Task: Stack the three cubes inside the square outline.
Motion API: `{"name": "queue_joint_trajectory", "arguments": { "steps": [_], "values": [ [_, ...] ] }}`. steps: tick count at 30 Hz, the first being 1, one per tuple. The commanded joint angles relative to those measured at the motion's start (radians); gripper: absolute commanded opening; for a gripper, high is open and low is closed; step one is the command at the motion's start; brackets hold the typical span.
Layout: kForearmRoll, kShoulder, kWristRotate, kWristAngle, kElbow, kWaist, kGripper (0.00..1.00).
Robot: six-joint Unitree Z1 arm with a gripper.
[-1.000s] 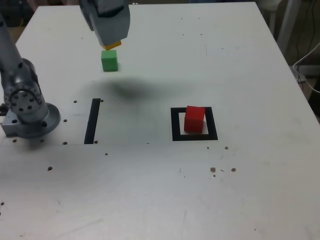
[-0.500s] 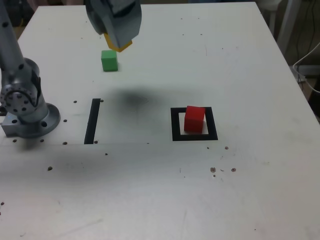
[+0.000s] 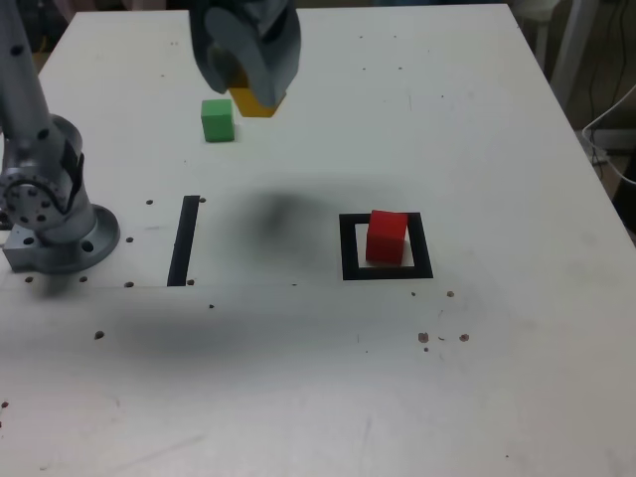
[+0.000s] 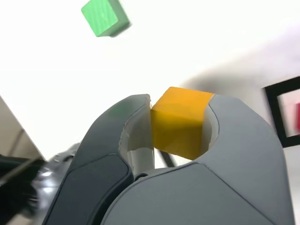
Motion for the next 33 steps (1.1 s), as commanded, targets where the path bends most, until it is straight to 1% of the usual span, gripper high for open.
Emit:
{"name": "queue_joint_trajectory", "arguments": {
  "steps": [1, 5, 7, 15, 18, 21, 24, 33],
  "values": [
    [0.013, 0.024, -0.126, 0.004, -0.04, -0.028, 0.38],
    [0.029, 0.056, -0.205, 0.005, -0.082, -0.059, 0.38],
    [0.034, 0.072, -0.232, -0.001, -0.098, -0.07, 0.38],
    [0.04, 0.134, -0.338, -0.073, -0.195, -0.128, 0.39],
    [0.05, 0.165, -0.35, -0.093, -0.256, -0.155, 0.39],
    [0.084, 0.216, -0.346, -0.117, -0.337, -0.183, 0.39],
    [0.109, 0.257, -0.338, -0.135, -0.38, -0.2, 0.39],
    [0.127, 0.32, -0.343, -0.151, -0.408, -0.221, 0.38]
  ]
}}
